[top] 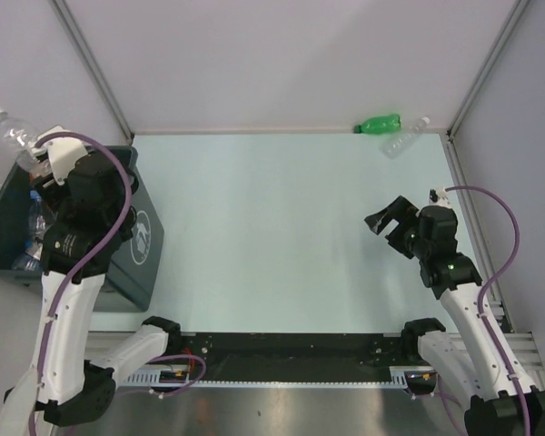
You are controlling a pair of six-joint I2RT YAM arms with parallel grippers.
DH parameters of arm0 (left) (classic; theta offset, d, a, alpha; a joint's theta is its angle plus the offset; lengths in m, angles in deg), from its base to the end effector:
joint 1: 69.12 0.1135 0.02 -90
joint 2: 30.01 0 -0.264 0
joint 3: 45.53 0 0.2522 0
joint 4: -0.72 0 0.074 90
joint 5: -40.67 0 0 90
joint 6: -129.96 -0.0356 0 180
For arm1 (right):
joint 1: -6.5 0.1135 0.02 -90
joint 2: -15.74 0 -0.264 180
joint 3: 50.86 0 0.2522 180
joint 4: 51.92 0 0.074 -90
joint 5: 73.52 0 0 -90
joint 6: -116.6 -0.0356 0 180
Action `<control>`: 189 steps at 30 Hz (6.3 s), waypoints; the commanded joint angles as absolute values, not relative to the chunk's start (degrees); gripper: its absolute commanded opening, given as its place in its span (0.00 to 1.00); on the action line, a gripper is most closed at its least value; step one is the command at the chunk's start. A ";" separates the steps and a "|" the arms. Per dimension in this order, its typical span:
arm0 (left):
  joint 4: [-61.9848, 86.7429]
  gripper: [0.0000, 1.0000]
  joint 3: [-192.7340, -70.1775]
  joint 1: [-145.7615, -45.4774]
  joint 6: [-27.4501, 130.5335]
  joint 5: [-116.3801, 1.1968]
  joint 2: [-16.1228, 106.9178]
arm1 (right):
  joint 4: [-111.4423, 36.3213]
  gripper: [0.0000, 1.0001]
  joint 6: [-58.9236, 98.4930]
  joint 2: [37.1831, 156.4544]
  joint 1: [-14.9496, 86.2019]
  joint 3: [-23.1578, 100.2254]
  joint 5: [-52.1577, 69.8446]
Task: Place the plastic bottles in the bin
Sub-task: Place the plastic bottle in the trash bin, then pick up the plastic bottle from the corner of the board.
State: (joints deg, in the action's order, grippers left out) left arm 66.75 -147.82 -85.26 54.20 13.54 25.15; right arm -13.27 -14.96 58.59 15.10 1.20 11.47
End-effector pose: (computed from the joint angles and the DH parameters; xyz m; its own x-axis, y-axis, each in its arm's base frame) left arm 0.1300 -0.0046 0.4858 -0.1338 -0.0780 -0.9879 -0.7376 0.6736 0.0467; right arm 0.1683 0.0286 0.2796 -0.5124 0.5909 -0.6232 0.1547 0.7773 0.6099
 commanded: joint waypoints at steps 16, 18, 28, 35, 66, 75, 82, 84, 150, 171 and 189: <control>67.12 1.00 -146.64 -82.39 53.57 26.18 17.10 | -16.01 1.00 -12.69 62.41 14.50 4.91 8.57; 67.92 1.00 -147.17 -82.30 54.02 25.21 17.89 | -15.66 1.00 -12.60 62.06 14.41 4.91 8.92; 67.83 1.00 -151.04 -82.30 50.52 10.11 20.09 | -15.57 1.00 -12.86 61.26 13.71 4.82 9.63; 65.46 1.00 -151.92 -82.30 47.17 -21.52 24.56 | -20.04 1.00 -14.35 63.98 11.07 6.05 9.54; 24.16 1.00 -139.01 -94.43 48.75 -61.55 58.22 | -67.86 1.00 -29.47 133.06 -10.03 37.60 -5.84; 17.38 1.00 -135.05 -96.19 49.28 -63.74 65.70 | -54.62 1.00 -23.33 146.84 -7.31 59.44 5.14; 19.05 1.00 -134.08 -97.24 47.87 -59.89 66.76 | -36.00 1.00 -17.61 160.38 -4.58 82.82 11.20; 19.32 1.00 -134.08 -97.51 47.44 -59.35 66.58 | -33.34 1.00 -16.39 162.51 -3.88 86.72 12.96; -3.01 1.00 -120.54 -109.45 80.04 -87.83 32.73 | -28.21 0.07 -6.53 68.21 40.86 32.42 1.72; -9.77 0.40 -118.70 -114.03 83.20 -86.33 38.81 | -35.35 0.29 -6.45 69.88 44.29 28.99 0.22; 33.88 0.36 -131.17 -114.12 58.52 -51.29 26.86 | -28.14 1.00 -2.93 66.01 43.24 28.73 4.88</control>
State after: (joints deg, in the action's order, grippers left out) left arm 21.20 -125.70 -114.00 67.43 -66.61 31.66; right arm -29.01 -4.67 68.21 43.75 28.37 2.77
